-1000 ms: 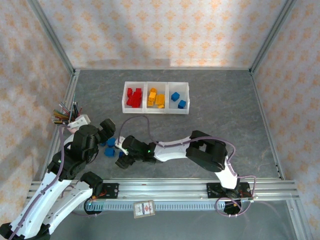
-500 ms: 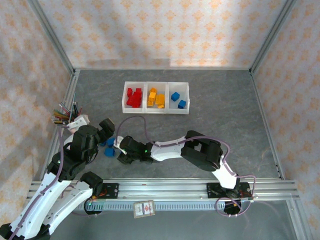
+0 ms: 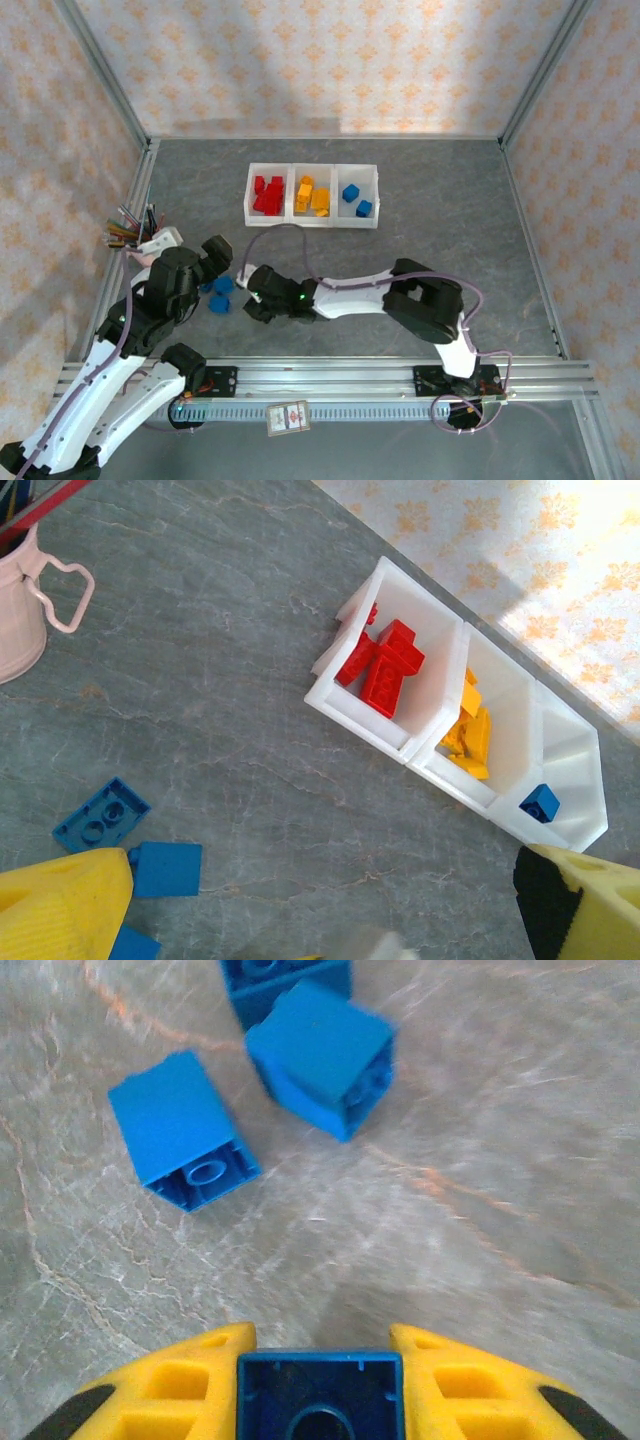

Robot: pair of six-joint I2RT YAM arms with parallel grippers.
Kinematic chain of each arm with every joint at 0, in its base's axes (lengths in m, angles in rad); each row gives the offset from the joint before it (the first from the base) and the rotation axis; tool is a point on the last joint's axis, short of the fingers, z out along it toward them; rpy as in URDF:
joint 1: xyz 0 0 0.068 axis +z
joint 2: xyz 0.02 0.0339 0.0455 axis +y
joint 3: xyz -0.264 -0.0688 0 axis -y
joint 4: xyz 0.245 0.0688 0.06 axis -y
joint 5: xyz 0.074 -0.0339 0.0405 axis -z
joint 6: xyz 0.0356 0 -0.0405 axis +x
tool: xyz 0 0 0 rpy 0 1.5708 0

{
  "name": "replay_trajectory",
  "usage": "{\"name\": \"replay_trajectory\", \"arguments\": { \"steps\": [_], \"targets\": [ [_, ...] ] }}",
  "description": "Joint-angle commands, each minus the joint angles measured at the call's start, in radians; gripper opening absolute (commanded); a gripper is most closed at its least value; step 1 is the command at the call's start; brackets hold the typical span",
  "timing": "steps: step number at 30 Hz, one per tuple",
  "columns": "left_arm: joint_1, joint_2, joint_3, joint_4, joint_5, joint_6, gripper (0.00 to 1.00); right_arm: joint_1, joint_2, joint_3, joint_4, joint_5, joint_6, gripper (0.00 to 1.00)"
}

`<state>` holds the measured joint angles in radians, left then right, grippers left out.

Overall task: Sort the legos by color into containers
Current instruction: Pick up the lego from the bottom-left of the table, then place the lego in the container.

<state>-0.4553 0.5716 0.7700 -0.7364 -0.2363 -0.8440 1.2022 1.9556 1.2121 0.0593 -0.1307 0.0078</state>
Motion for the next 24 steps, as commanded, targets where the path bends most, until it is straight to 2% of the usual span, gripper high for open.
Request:
{"name": "replay_trajectory", "arguments": {
  "steps": [1, 7, 12, 18, 24],
  "targets": [
    [0.009, 0.005, 0.013, 0.062, 0.029, 0.019, 0.99, -0.065, -0.122, -0.042, -0.037, 0.03, 0.094, 0.29],
    [0.009, 0.044, -0.014, 0.182, 0.101, 0.052, 0.99, -0.2, -0.247, -0.08, -0.11, 0.114, 0.171, 0.29],
    [0.009, 0.11, -0.033, 0.308, 0.186, 0.083, 0.99, -0.361, -0.293, -0.038, -0.193, 0.177, 0.21, 0.29],
    [0.009, 0.22, -0.04, 0.44, 0.27, 0.121, 0.99, -0.542, -0.259, 0.008, -0.178, 0.184, 0.21, 0.29],
    [0.01, 0.335, -0.012, 0.523, 0.322, 0.153, 0.99, -0.652, -0.101, 0.168, -0.198, 0.174, 0.19, 0.31]
  ]
}}
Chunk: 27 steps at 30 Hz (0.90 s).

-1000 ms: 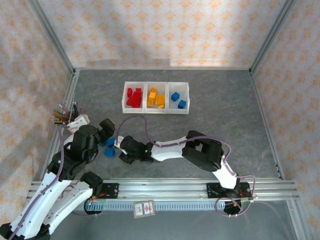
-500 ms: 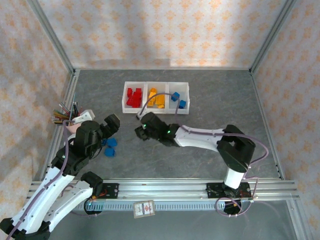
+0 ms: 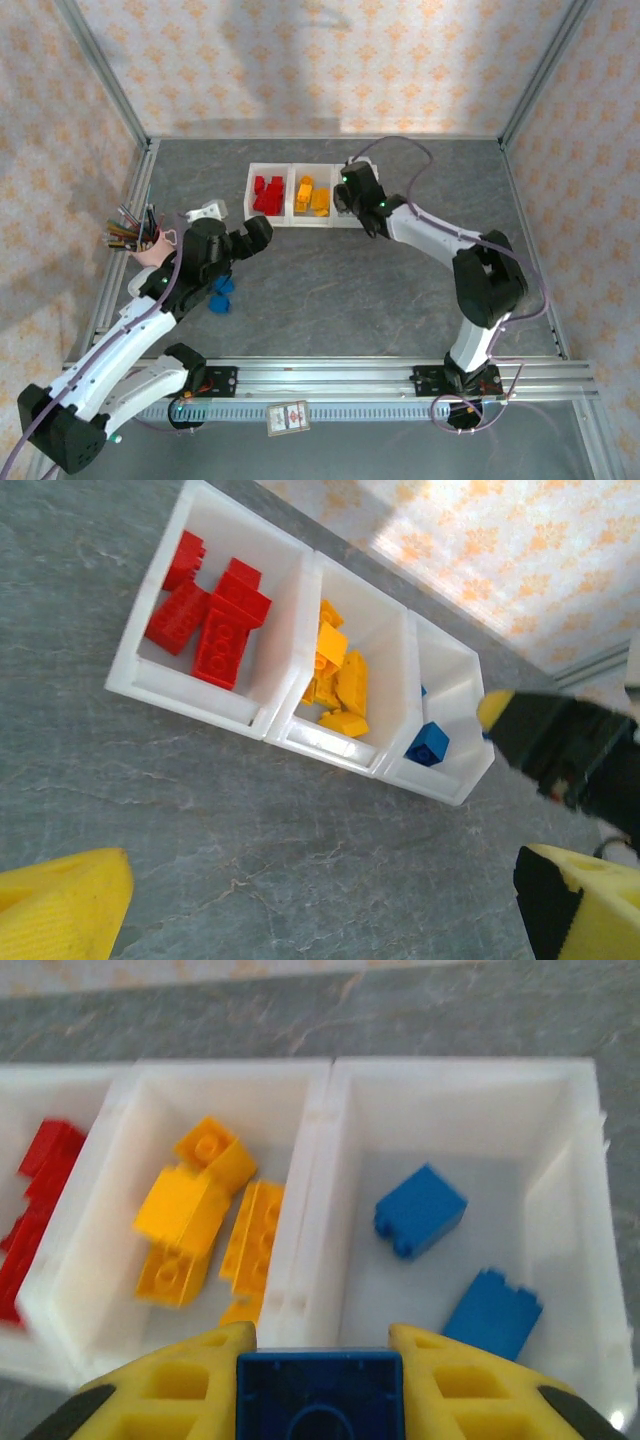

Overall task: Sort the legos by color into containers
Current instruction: Place the lego in the container, then pick up the lego from the middle-left of the table.

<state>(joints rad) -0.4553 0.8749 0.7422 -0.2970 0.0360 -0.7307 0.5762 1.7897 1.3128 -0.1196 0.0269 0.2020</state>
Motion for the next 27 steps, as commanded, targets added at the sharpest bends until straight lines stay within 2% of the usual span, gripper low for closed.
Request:
{"name": "replay_trajectory", "arguments": {
  "steps": [1, 7, 13, 16, 22, 27],
  "targets": [
    [0.009, 0.046, 0.023, 0.088, 0.054, 0.045, 0.99, -0.037, 0.087, 0.09, -0.02, 0.013, -0.008, 0.32],
    [0.01, 0.09, 0.047, 0.106, 0.059, 0.057, 0.99, -0.081, 0.197, 0.197, -0.042, 0.027, -0.018, 0.36],
    [0.01, 0.08, 0.03, 0.113, 0.052, 0.051, 0.99, -0.082, 0.217, 0.227, -0.051, 0.01, -0.033, 0.47],
    [0.009, 0.074, 0.029, 0.106, 0.049, 0.051, 0.99, -0.082, 0.201, 0.22, -0.049, 0.001, -0.037, 0.53],
    [0.009, 0.042, 0.01, 0.093, 0.021, 0.04, 0.99, -0.069, 0.112, 0.15, -0.032, -0.051, -0.023, 0.56],
    [0.01, 0.002, -0.023, 0.058, -0.014, 0.024, 0.99, 0.004, 0.02, 0.059, -0.016, -0.048, -0.032, 0.57]
  ]
}}
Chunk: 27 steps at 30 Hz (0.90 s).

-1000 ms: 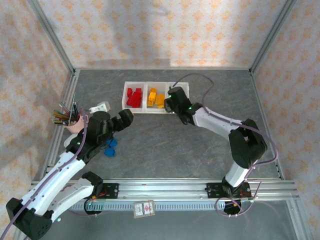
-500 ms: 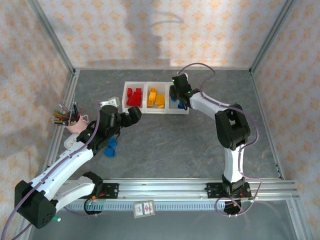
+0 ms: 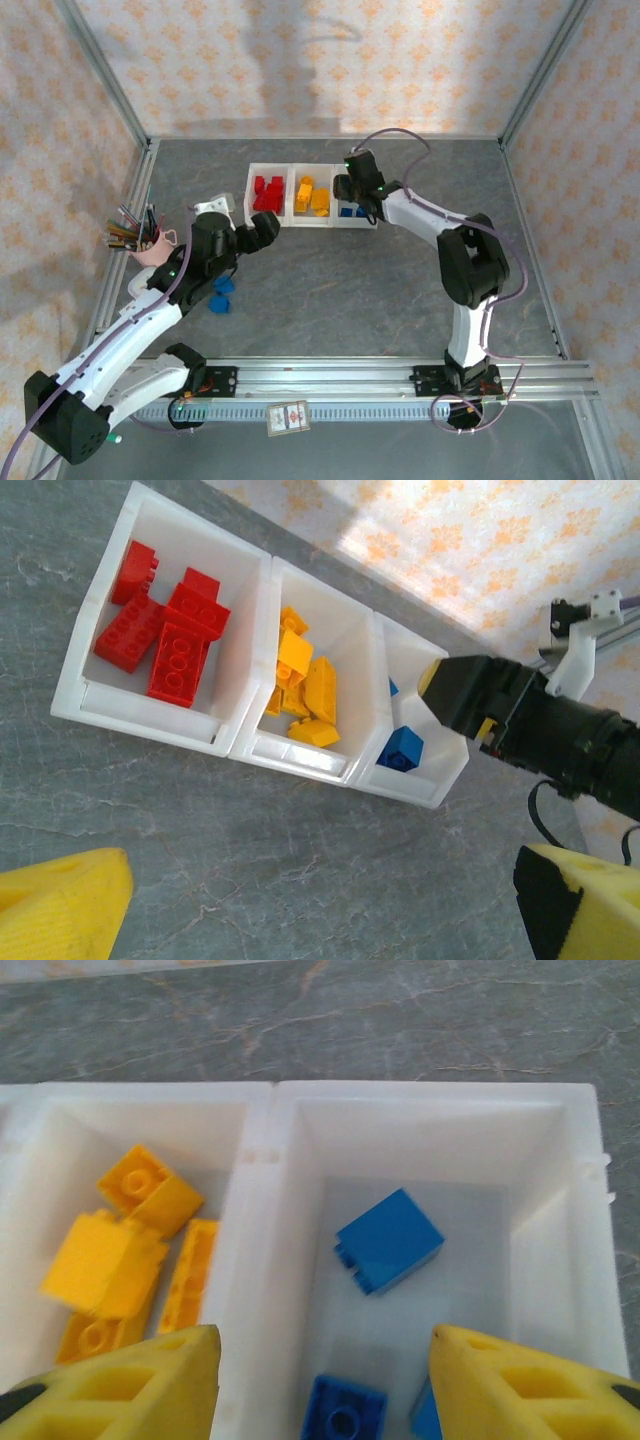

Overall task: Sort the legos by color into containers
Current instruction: Pick up the lego from the middle-left of the table.

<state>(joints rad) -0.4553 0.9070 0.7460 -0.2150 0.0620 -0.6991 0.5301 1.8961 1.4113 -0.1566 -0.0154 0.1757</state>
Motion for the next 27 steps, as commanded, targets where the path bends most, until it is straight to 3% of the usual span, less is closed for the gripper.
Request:
{"name": "replay_trajectory", "arguments": {
  "steps": [1, 13, 27],
  "targets": [
    [0.009, -0.04, -0.033, -0.032, -0.044, -0.01, 0.99, 0.066, -0.103, -0.06, 0.032, -0.008, -0.005, 0.57],
    [0.01, -0.176, -0.031, -0.238, -0.167, -0.047, 0.99, 0.298, -0.159, -0.152, 0.132, -0.054, -0.035, 0.67],
    [0.009, -0.324, 0.021, -0.459, -0.288, -0.131, 0.99, 0.506, 0.089, 0.004, 0.189, -0.185, -0.157, 0.78]
  ]
}}
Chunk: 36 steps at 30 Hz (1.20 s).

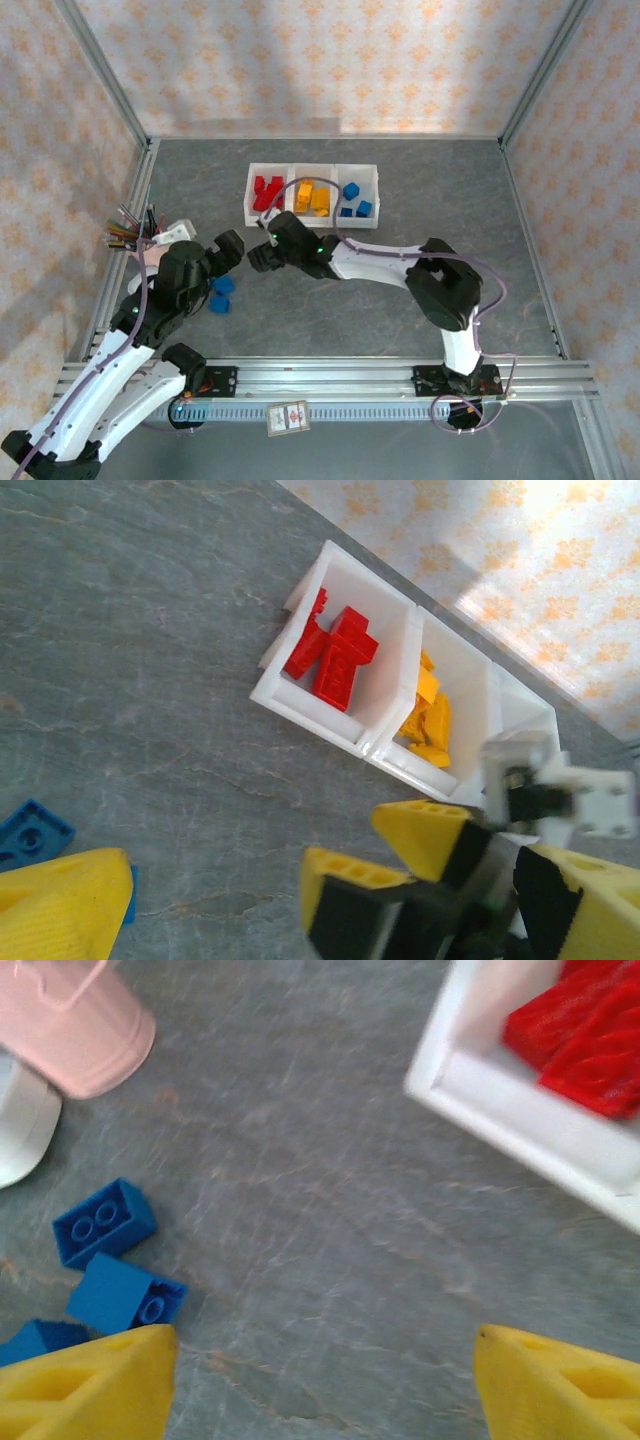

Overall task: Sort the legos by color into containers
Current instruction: Pick up the lego from the middle-left of the table.

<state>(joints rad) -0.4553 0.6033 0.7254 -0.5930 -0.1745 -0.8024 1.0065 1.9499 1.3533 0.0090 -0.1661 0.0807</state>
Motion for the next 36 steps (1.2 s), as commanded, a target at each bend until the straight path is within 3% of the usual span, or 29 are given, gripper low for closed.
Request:
{"name": "replay_trajectory", "arguments": {
  "steps": [1, 13, 25, 36],
  "targets": [
    [0.009, -0.027, 0.047, -0.092, -0.056, -0.032, 0.99, 0.041, 0.054, 0.08, 0.022, -0.042, -0.074, 0.79],
    [0.009, -0.078, 0.069, -0.173, -0.122, -0.067, 0.99, 0.143, 0.305, 0.377, -0.115, 0.017, 0.014, 0.85],
    [0.009, -0.087, 0.075, -0.185, -0.153, -0.073, 0.99, 0.151, 0.475, 0.554, -0.22, 0.071, 0.088, 0.87],
    [0.009, -0.08, 0.066, -0.169, -0.141, -0.071, 0.99, 0.15, 0.441, 0.513, -0.263, 0.102, 0.11, 0.7]
  ]
}}
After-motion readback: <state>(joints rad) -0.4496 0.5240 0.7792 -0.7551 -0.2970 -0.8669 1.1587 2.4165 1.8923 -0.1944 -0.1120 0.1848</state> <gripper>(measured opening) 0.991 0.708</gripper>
